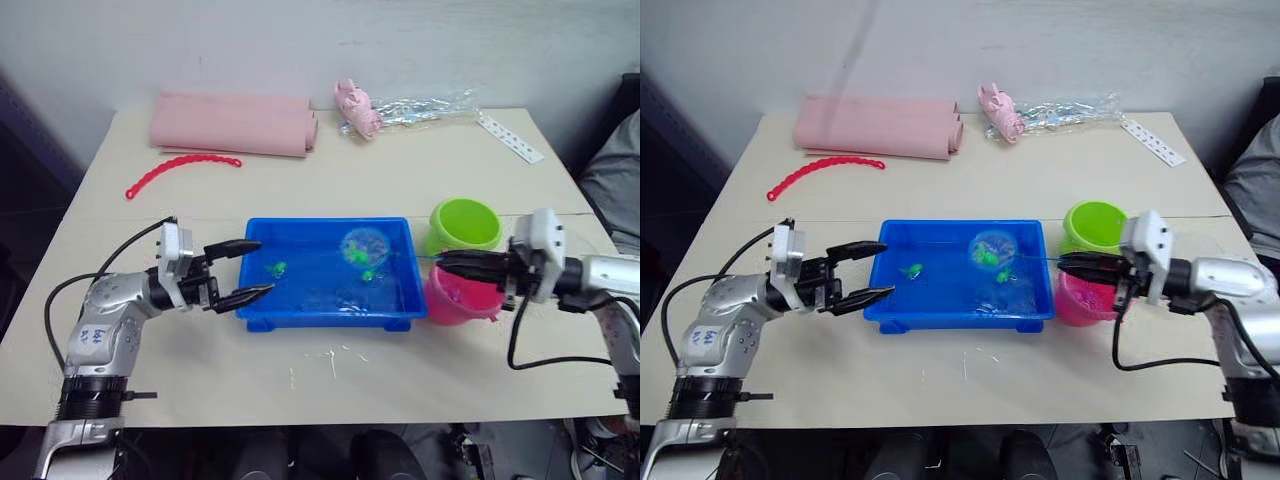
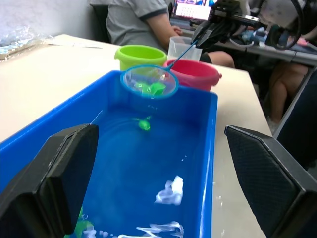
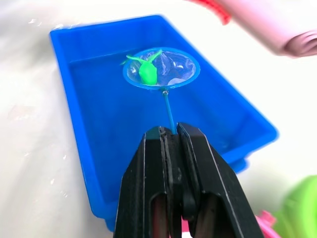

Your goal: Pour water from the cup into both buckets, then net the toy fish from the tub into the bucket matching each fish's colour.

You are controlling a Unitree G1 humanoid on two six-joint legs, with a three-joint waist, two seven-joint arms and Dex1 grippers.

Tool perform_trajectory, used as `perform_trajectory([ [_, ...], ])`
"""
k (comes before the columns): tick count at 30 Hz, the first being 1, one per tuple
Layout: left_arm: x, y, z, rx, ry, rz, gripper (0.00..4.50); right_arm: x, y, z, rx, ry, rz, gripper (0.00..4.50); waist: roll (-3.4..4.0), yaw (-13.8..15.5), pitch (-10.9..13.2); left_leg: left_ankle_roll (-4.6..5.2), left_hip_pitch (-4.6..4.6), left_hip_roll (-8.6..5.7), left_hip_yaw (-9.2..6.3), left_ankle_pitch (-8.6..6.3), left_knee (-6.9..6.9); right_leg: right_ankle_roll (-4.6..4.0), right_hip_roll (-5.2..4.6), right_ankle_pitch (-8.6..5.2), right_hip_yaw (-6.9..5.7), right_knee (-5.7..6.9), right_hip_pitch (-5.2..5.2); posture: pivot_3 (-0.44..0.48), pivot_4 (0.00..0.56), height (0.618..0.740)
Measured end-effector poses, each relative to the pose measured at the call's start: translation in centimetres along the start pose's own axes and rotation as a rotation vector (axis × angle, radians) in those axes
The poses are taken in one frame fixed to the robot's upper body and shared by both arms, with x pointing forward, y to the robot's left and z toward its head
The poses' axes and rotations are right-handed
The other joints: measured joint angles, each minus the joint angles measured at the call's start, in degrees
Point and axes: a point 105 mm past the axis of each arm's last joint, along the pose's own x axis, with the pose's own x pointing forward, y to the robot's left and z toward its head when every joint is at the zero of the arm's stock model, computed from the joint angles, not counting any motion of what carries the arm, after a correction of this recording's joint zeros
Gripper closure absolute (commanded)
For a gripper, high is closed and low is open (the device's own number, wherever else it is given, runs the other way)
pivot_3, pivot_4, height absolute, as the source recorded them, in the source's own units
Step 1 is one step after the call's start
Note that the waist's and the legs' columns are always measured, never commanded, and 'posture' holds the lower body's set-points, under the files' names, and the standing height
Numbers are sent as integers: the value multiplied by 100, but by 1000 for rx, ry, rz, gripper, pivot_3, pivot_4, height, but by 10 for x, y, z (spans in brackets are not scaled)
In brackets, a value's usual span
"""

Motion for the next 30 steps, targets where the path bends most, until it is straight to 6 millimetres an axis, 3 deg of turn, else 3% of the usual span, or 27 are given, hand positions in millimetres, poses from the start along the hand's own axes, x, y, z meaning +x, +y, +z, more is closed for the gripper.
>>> perform_trajectory([
  [3,4,1,4,-13,-29,5,40,-10,-2,4,-10,-11,-45,4500,0,-4,0,0,1,-1,1,0,-1,0,0,0,1,0,0,0,150,740],
  [7,26,9,24,-23,-129,1,40,-49,-12,12,-53,13,-214,4500,-3,27,2,0,-1,-2,2,0,1,1,1,0,-1,-3,1,0,150,740],
  [11,36,11,33,-15,-159,-10,40,-68,-19,14,-99,51,-297,4500,-3,54,1,0,0,-3,5,0,1,1,2,0,1,-2,1,0,150,740],
  [16,57,9,44,-13,-196,-68,40,-108,-47,-3,-308,253,-500,4500,-3,62,2,0,1,-3,9,1,0,1,4,0,1,-3,1,0,150,740],
  [19,59,8,44,-20,-195,-78,40,-114,-52,-8,-401,328,-525,4500,-3,57,2,0,1,-3,10,1,0,1,5,0,2,-3,0,0,150,740],
  [21,61,7,44,-23,-201,-82,40,-118,-57,-13,-580,443,-521,4500,-3,52,2,0,2,-3,10,1,0,1,5,0,2,-3,0,0,150,740],
  [23,65,5,44,-28,-208,-94,40,-113,-57,-17,-775,519,-482,4500,-3,52,2,0,2,-3,10,1,1,1,4,0,3,-3,0,0,150,740],
  [30,68,3,42,-35,-209,-104,40,-106,-52,-21,-1108,605,-395,4500,-2,51,2,-1,1,-3,10,1,1,1,4,0,5,-3,0,0,150,740],
])
